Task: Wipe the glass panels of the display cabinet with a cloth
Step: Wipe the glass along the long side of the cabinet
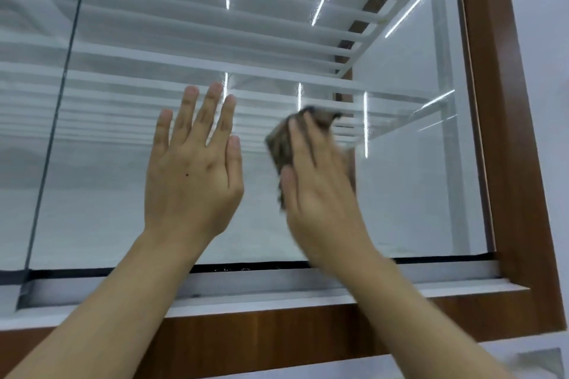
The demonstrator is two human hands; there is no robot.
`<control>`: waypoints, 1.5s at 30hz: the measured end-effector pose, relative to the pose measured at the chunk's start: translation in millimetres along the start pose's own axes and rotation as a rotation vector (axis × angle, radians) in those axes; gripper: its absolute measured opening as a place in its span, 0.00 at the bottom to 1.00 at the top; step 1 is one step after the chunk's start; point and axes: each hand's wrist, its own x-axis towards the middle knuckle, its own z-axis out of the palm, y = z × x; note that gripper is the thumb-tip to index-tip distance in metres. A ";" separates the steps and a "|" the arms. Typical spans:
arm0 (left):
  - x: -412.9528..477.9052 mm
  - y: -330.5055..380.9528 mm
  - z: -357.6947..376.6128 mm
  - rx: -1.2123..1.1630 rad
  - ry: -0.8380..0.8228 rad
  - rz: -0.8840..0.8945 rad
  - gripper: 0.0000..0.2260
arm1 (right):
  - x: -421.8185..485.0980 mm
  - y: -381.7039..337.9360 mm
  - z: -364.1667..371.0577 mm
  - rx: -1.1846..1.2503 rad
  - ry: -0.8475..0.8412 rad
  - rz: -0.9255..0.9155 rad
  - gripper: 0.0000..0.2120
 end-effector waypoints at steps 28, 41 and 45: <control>0.9 -2.3 0.5 -0.012 0.013 0.007 0.24 | -60.1 20.4 -12.5 -0.077 -0.110 -0.049 0.29; -9.4 -48.5 -24.0 0.042 -0.021 0.006 0.25 | -52.6 -16.5 12.1 -0.078 -0.103 -0.079 0.29; -16.3 -65.4 -30.7 0.033 -0.015 -0.011 0.25 | 13.6 7.7 7.2 -0.172 0.054 0.092 0.31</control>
